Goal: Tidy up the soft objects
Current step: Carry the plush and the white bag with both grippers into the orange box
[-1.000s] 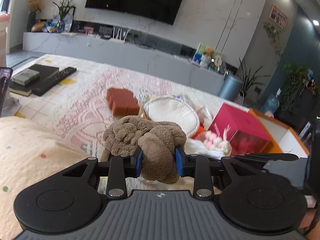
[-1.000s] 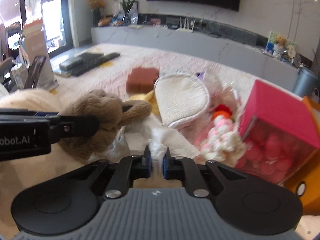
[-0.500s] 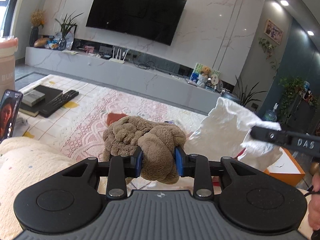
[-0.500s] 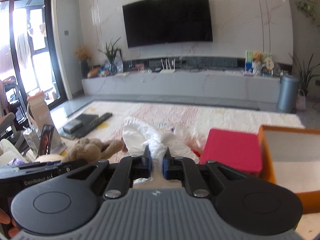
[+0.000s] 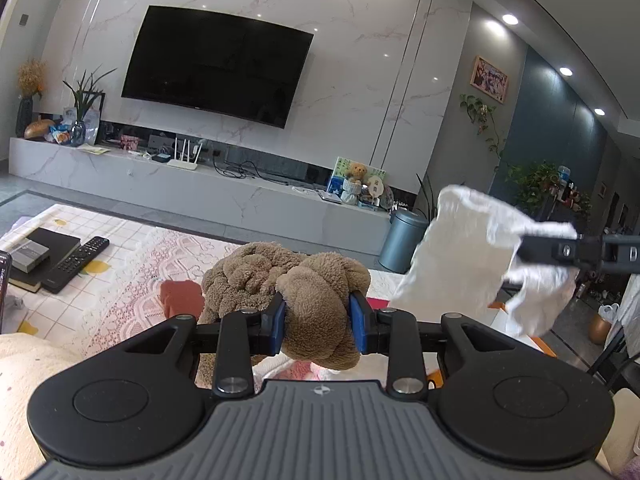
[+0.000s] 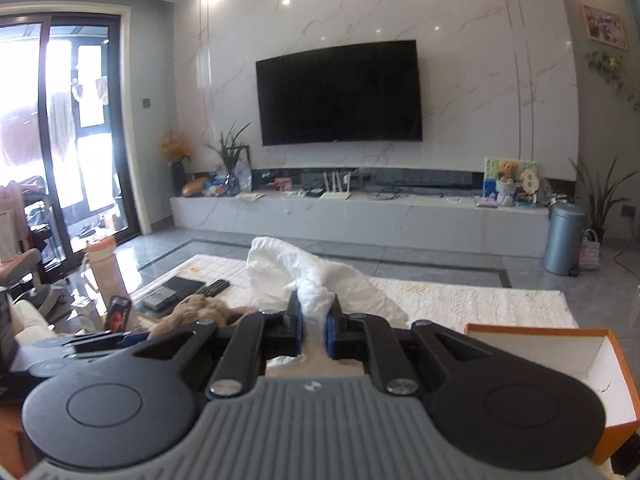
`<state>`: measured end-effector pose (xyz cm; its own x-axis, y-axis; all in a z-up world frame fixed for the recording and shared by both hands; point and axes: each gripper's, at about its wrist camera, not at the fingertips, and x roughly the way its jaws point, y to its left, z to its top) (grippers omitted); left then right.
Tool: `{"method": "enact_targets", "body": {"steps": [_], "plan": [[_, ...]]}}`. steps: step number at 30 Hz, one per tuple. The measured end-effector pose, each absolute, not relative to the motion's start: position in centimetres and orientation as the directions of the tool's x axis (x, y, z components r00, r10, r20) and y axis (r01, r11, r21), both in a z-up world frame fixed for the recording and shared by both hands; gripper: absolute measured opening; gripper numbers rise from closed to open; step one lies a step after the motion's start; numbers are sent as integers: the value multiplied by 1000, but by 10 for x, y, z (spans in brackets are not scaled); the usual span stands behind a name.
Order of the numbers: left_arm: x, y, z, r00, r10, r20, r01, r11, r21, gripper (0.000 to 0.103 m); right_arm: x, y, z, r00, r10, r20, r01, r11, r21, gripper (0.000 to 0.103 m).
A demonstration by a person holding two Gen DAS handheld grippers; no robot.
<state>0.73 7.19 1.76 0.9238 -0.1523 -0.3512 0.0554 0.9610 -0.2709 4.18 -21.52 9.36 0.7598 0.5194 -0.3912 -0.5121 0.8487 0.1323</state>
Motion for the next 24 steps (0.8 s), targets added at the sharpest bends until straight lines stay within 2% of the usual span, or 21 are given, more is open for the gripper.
{"method": "enact_targets", "body": {"steps": [7,9,17,20,22,24], "plan": [[9,75,-11,885,-157,-437,36,961,-273,37,59,-200,10,637,490,-594,-480,856,191,9],[8,75,-17,876,-161,-454,35,961,-273,37,71,-195,-19,624,443,-643,-449,878,168,9],[14,66,-31,850,-183,-494,57,964,-260,37,120,-183,-76,600,342,-723,-412,907,87,14],[19,64,-37,840,-179,-513,59,969,-241,37,130,-175,-81,576,340,-743,-436,897,72,26],[23,64,-41,833,-179,-524,60,970,-236,37,129,-172,-79,567,352,-745,-463,884,65,38],[28,63,-44,826,-182,-533,62,970,-234,37,129,-168,-73,543,383,-748,-495,865,84,61]]}}
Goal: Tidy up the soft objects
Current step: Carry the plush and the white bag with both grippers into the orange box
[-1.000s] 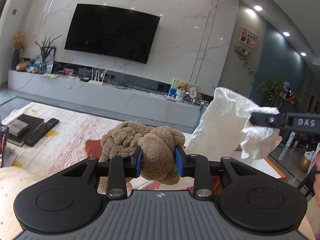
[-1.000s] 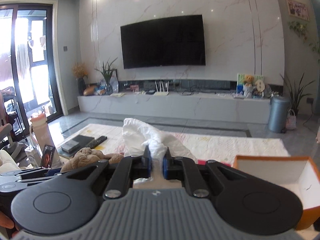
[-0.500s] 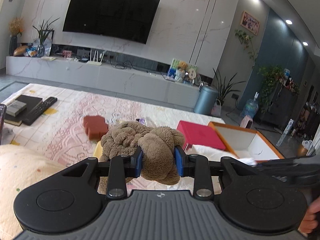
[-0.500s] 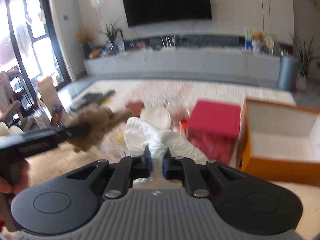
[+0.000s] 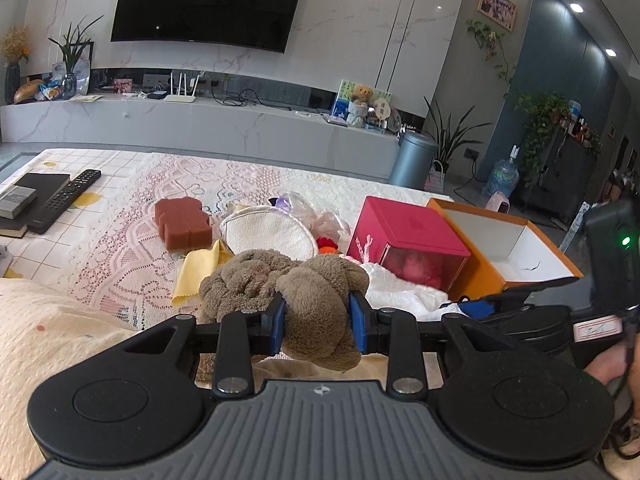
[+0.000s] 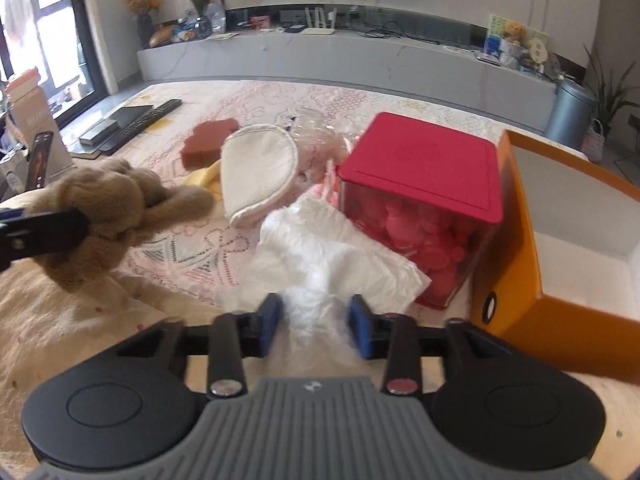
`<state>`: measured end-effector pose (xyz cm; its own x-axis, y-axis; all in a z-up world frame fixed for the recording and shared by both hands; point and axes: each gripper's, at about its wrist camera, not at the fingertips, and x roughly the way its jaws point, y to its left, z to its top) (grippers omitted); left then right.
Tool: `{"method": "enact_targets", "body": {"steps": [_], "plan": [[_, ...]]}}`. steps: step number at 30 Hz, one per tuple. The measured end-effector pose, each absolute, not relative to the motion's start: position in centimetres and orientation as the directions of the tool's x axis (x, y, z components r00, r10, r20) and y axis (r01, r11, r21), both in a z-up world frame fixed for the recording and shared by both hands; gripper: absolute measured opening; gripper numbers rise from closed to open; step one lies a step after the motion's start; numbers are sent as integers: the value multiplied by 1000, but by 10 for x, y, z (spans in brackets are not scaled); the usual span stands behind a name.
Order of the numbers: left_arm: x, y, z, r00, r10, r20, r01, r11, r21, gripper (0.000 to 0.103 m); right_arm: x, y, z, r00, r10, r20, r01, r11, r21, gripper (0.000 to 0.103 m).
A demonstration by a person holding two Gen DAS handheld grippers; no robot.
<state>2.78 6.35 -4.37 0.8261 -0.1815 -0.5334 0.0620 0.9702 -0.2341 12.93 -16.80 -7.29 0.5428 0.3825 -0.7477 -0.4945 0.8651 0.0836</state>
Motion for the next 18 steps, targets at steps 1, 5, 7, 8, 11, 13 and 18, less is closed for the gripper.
{"method": "enact_targets", "body": {"steps": [1,5,7,8,11,13,18], "plan": [[30,64,-45,823,-182,-538,62,971,-232,37,130,-165,-71,525,395,-754,-509,856,94,68],[40,61,-52,813,-178,-554,61,973,-222,37,138,-145,-79,481,380,-790,-551,832,65,82],[45,61,-55,809,-171,-562,58,975,-213,37,142,-135,-89,468,349,-812,-566,824,28,82],[47,61,-57,807,-168,-566,57,976,-208,37,145,-130,-95,461,329,-824,-570,822,10,82],[51,63,-61,799,-168,-577,53,976,-212,37,154,-120,-110,449,265,-853,-562,826,-40,82],[54,64,-64,792,-169,-587,47,975,-218,37,158,-119,-116,439,253,-862,-560,828,-42,78],[56,61,-67,784,-174,-595,53,975,-215,37,163,-126,-115,423,277,-863,-535,845,8,40]]}}
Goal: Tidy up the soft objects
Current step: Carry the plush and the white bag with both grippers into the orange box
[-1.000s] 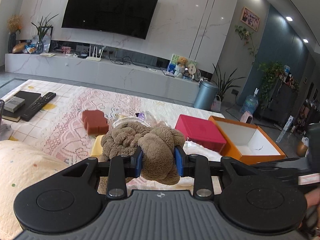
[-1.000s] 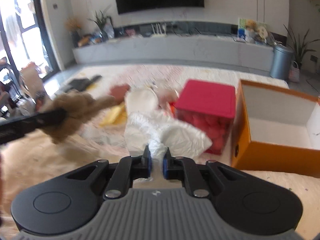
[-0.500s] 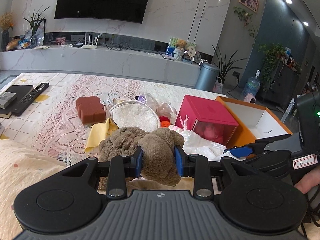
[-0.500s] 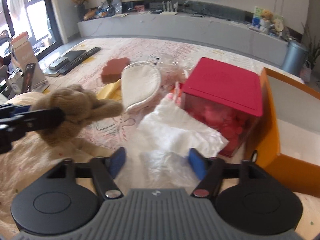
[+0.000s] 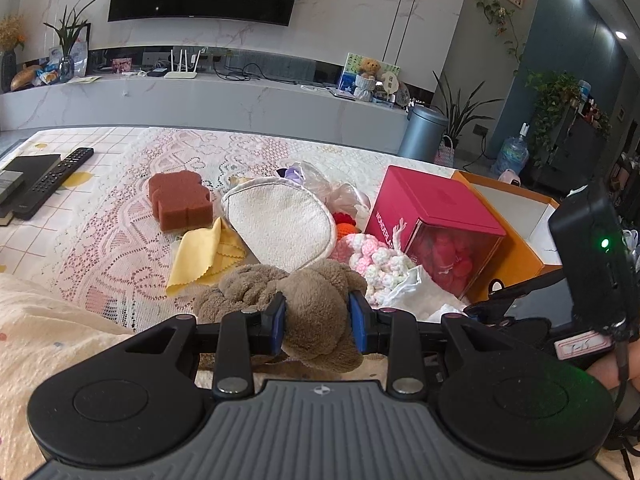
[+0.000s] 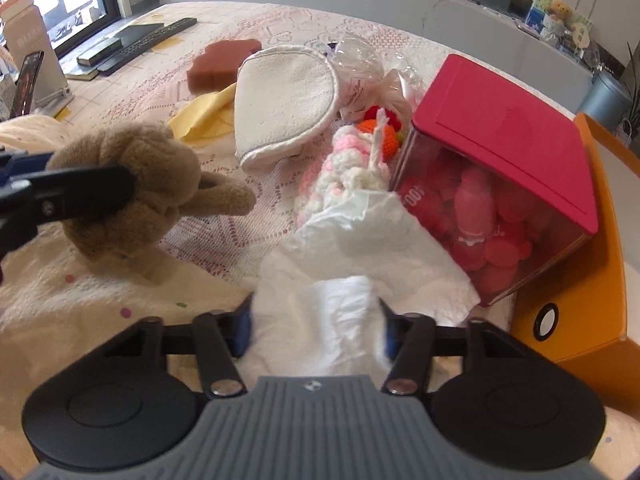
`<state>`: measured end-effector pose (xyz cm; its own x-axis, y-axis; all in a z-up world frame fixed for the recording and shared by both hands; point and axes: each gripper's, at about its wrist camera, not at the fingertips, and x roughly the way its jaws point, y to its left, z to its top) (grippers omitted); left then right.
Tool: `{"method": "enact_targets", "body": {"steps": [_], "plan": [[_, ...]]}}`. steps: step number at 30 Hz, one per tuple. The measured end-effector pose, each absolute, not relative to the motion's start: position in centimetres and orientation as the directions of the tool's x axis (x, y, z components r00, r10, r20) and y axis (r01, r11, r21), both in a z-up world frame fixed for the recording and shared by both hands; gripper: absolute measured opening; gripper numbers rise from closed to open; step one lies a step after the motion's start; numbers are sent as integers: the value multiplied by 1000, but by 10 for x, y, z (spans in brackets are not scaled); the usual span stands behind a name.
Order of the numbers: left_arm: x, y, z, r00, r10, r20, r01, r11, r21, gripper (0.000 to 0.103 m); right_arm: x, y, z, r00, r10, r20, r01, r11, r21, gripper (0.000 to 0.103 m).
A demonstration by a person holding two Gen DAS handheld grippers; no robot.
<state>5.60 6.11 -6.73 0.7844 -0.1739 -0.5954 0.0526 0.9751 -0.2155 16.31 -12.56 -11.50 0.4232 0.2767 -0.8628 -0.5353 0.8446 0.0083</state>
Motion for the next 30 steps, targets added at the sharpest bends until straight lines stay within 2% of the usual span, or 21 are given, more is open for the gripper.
{"method": "enact_targets", "body": {"steps": [1,2,3,6,18,30], "plan": [[57,60,-68,783,-174,-597,55,975,-213,37,164,-128,-114,423,284,-861,-529,848,20,36],[56,59,-68,782,-175,-598,56,976,-213,36,164,-131,-113,421,291,-859,-523,852,32,25],[57,59,-68,781,-176,-599,57,975,-213,36,164,-135,-111,420,303,-855,-514,856,51,20],[55,58,-66,786,-176,-593,60,976,-210,36,161,-148,-101,427,353,-832,-491,863,114,16],[41,41,-34,837,-198,-510,119,976,-182,34,130,-198,-23,554,467,-689,-445,865,229,14],[48,-6,11,874,-291,-390,264,957,-123,34,111,-244,47,704,425,-570,-413,897,159,14]]}}
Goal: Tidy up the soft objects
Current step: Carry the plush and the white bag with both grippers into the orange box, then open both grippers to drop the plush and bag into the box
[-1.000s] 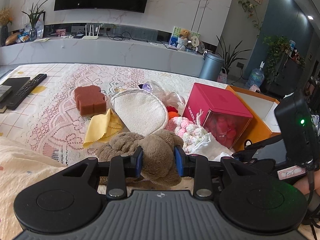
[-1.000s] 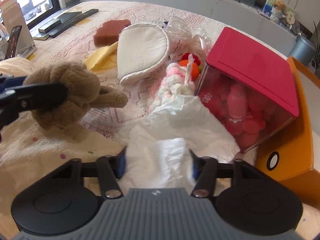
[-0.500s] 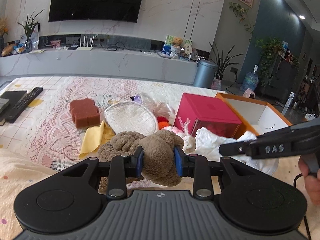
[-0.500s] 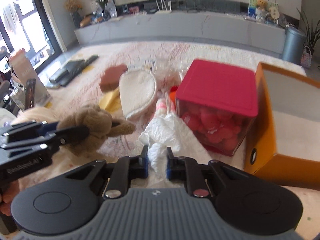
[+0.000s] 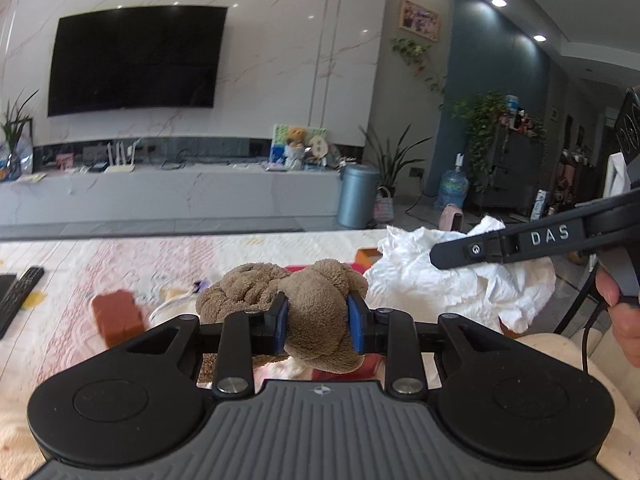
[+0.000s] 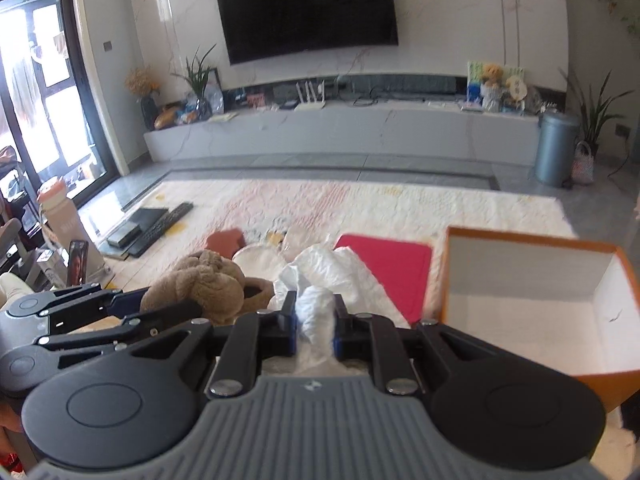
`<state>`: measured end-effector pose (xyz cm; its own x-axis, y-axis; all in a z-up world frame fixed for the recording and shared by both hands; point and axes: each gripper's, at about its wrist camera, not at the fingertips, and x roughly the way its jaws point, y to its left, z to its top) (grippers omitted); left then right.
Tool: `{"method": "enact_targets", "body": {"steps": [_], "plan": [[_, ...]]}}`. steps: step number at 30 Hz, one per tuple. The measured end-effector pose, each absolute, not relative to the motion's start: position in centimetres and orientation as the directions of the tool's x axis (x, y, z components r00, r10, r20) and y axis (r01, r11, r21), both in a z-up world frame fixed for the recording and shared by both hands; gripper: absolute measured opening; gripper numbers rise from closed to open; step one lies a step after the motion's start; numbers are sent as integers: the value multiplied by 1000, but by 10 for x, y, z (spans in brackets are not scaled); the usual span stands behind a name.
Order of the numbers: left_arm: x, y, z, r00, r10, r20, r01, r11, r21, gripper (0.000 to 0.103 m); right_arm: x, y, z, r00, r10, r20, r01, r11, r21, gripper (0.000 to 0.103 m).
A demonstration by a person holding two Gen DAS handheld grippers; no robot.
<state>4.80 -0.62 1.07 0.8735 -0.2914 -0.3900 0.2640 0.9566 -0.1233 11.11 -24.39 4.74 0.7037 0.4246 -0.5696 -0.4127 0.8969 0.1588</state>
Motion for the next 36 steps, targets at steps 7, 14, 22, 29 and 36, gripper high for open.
{"method": "enact_targets", "body": {"steps": [7,14,22,29,36], "plan": [[66,-43,31,867,-380,-321,373,924,-86,34,120,-281,81,788,328,-522,-337,938,80,14],[94,-89,52,840,-476,-261,488,873,-21,34,142,-316,97,845,218,-489,-230,973,35,14],[142,-146,38,761,-548,-348,608,789,85,34,188,-354,77,837,92,-539,-111,994,-3,14],[179,-191,-10,656,-545,-523,714,672,195,34,240,-370,11,719,73,-691,-83,996,20,14],[189,-216,-57,600,-500,-625,767,583,269,34,271,-387,-48,591,108,-799,-53,994,94,14]]}}
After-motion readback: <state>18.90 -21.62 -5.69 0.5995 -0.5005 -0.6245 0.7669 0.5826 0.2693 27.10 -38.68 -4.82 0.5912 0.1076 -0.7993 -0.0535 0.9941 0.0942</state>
